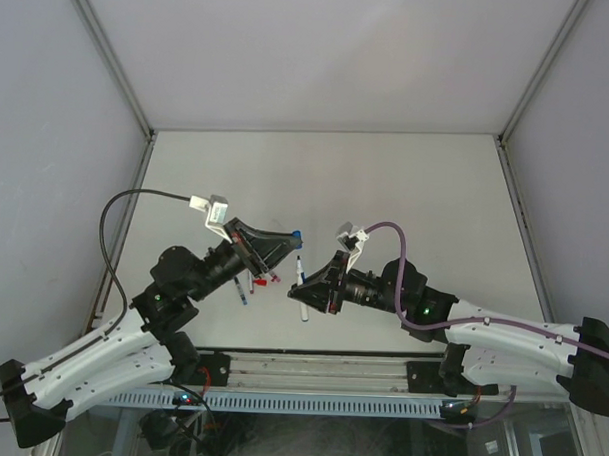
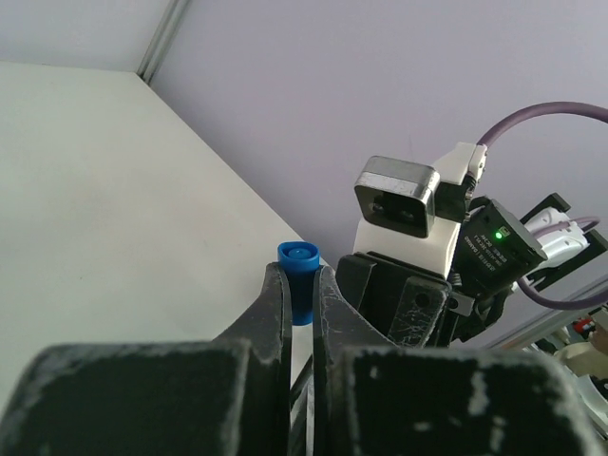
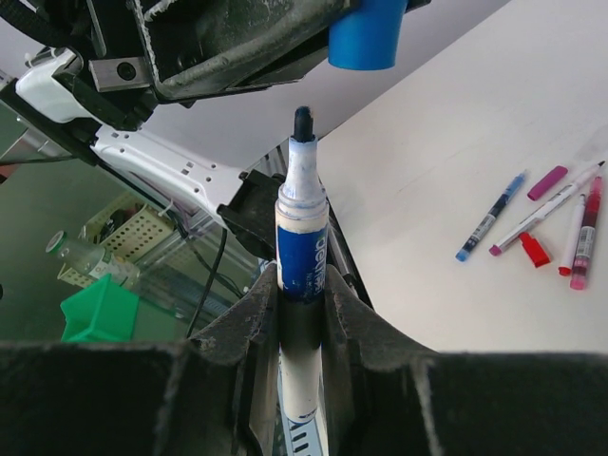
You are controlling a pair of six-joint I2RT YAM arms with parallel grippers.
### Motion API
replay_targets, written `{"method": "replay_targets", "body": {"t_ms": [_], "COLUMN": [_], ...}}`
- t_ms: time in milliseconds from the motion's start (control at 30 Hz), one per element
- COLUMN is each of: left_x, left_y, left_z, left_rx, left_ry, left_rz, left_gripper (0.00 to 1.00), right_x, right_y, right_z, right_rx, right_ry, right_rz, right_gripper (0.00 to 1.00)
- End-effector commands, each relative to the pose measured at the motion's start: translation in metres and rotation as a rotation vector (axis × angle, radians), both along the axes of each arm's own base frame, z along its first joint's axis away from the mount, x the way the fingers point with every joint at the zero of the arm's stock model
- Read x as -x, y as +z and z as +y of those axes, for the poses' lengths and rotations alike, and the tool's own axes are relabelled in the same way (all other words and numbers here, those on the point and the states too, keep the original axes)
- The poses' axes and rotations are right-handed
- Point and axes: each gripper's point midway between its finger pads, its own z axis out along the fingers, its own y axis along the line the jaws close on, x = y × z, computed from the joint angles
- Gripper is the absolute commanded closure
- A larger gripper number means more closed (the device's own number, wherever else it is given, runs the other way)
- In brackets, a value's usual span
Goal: Insert the pens into the pen caps
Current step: Pick up the pen cap from the center of the board, then insert the pen cap onto the pen.
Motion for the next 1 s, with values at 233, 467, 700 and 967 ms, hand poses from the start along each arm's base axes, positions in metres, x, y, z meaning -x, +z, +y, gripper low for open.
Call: {"method": "replay_targets", "body": {"t_ms": [233,467,700,967], "left_x": [0.010,0.012,0.011,0.014], "left_y": [0.016,0.013,0.006,-0.004], "left_z": [-0.001,-0.002,-0.005,-0.014], "left_rx": [0.055,0.054,0.040,0.030], "left_ry": [-0.052,-0.061,-0.066,-0.115], "left_rz": [-0.040,-0.037,-0.024,-0.010], "left_gripper": [1.00,1.00,1.00,1.00], "right_x": [-0.004,-0.006,-0.006,-0.009], "right_y": [0.038,0.039,0.042,0.042], "right_z": [0.000,0.000,-0.003,-0.005], "right_rx": [-0.090,-0.090,-0.101,-0.098], "right_ry": [-0.029,-0.046,-0.051,-0.069], "right_rz": [-0.054,-0.046,-0.050,-0.049], "right_gripper": [1.00,1.00,1.00,1.00]}}
